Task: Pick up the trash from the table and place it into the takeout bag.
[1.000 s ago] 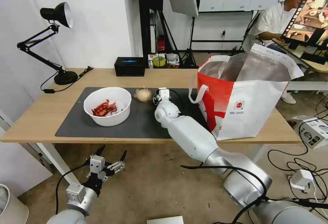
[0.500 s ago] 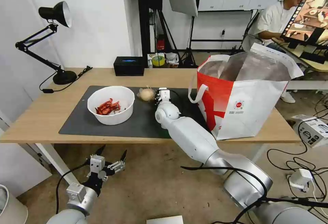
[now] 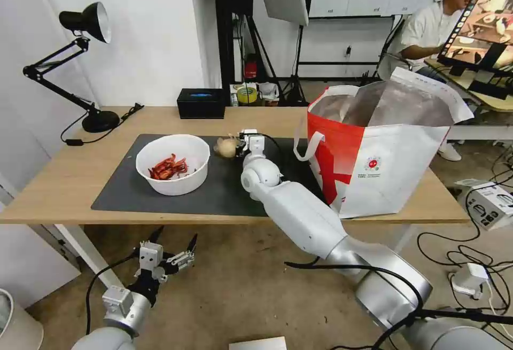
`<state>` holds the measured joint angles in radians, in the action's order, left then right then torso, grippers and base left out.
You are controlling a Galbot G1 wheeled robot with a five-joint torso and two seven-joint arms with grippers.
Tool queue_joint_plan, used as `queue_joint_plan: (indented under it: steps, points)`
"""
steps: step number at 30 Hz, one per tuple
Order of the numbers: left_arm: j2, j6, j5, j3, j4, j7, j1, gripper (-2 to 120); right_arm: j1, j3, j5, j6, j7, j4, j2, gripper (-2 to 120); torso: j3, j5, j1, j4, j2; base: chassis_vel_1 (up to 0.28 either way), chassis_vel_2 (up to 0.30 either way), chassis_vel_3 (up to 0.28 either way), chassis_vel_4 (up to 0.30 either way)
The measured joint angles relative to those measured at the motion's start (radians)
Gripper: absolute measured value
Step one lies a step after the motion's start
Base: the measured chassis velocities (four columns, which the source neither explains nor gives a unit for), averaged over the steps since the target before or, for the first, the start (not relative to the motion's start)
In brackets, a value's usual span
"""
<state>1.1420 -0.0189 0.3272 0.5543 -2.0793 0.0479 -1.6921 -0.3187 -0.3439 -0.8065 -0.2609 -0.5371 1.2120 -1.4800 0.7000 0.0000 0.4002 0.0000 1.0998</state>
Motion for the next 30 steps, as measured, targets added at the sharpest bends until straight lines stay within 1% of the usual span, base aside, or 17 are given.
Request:
queue_joint_plan:
  steps: [2,3,4,7,8,10,12,13,15,16,18,19,21,25,28,29,30]
  points:
    - [0.0,0.0,0.0,0.001,-0.002,0.0,-0.003,100,-0.013,-0.004,-0.005,0.027,0.013,0.064,0.025,0,0.0,0.0001,0.0,0.0,0.0,0.0,0.0,0.0,0.0]
    - [0.0,0.0,0.001,0.002,-0.004,0.0,-0.006,100,-0.025,-0.006,-0.004,0.057,0.028,0.115,0.046,0,0.0,0.0001,0.0,0.0,0.0,0.0,0.0,0.0,0.0]
    - [0.0,0.0,0.001,0.002,-0.004,0.0,-0.006,100,-0.025,-0.006,-0.004,0.057,0.028,0.115,0.046,0,0.0,0.0001,0.0,0.0,0.0,0.0,0.0,0.0,0.0]
    - [0.001,0.0,0.001,0.002,-0.005,-0.001,-0.011,100,-0.05,-0.005,-0.003,0.108,0.056,0.208,0.092,0,0.0,0.0,0.0,0.0001,0.0,0.0,0.0,0.0,0.0]
    - [0.001,0.0,0.001,0.002,-0.005,-0.001,-0.011,100,-0.05,-0.005,-0.003,0.108,0.056,0.208,0.092,0,0.0,0.0,0.0,0.0001,0.0,0.0,0.0,0.0,0.0]
    - [0.002,0.0,0.001,0.001,-0.005,-0.001,-0.017,100,-0.068,-0.002,-0.004,0.143,0.086,0.271,0.128,0,0.0,0.0002,0.0,0.0,0.0,0.0,0.0,0.0,0.0]
    - [0.006,-0.001,0.0,0.0,-0.005,-0.002,-0.021,100,-0.088,0.013,-0.013,0.197,0.141,0.361,0.19,0,0.0,0.0003,0.0,-0.0001,0.0,0.0,0.0,0.0,0.0]
    - [0.006,-0.001,0.0,0.0,-0.005,-0.002,-0.021,100,-0.088,0.013,-0.013,0.197,0.141,0.361,0.19,0,0.0,0.0003,0.0,-0.0001,0.0,0.0,0.0,0.0,0.0]
    - [0.009,-0.001,-0.002,0.0,-0.007,-0.003,-0.024,100,-0.104,0.036,-0.037,0.232,0.186,0.449,0.248,0,0.0,0.0003,0.0,-0.0001,0.0,0.0,0.0,0.0,0.0]
    - [0.009,-0.001,-0.002,0.0,-0.007,-0.003,-0.024,100,-0.104,0.036,-0.037,0.232,0.186,0.449,0.248,0,0.0,0.0003,0.0,-0.0001,0.0,0.0,0.0,0.0,0.0]
    - [0.012,-0.001,-0.004,0.003,-0.012,-0.004,-0.028,100,-0.125,0.071,-0.052,0.261,0.223,0.521,0.29,0,0.0,0.0003,0.0,-0.0003,0.0,0.0,0.0,0.0,0.0]
    - [0.012,-0.001,-0.004,0.003,-0.012,-0.004,-0.028,100,-0.125,0.071,-0.052,0.261,0.223,0.521,0.29,0,0.0,0.0003,0.0,-0.0003,0.0,0.0,0.0,0.0,0.0]
    - [0.015,-0.001,-0.005,0.009,-0.021,-0.005,-0.034,100,-0.142,0.105,-0.065,0.279,0.247,0.573,0.317,0,0.0,0.0003,0.0,0.0,0.0,0.0,0.0,0.0,0.0]
    - [0.019,-0.001,-0.008,0.012,-0.031,-0.006,-0.041,100,-0.162,0.145,-0.072,0.3,0.27,0.623,0.35,0,0.0,0.0002,0.0,0.0,0.0,0.0,0.0,0.0,0.0]
    - [0.023,-0.001,-0.011,0.015,-0.041,-0.006,-0.048,100,-0.189,0.214,-0.076,0.312,0.287,0.678,0.402,0,0.0,0.0002,0.0,0.0,0.0,0.0,0.0,0.0,0.0]
    - [0.023,-0.001,-0.011,0.015,-0.041,-0.006,-0.048,100,-0.189,0.214,-0.076,0.312,0.287,0.678,0.402,0,0.0,0.0002,0.0,0.0,0.0,0.0,0.0,0.0,0.0]
    - [0.023,-0.001,-0.011,0.015,-0.043,-0.006,-0.049,100,-0.196,0.237,-0.082,0.313,0.287,0.691,0.419,0,0.0,0.0003,0.0,0.0,0.0,0.0,0.0,0.0,0.0]
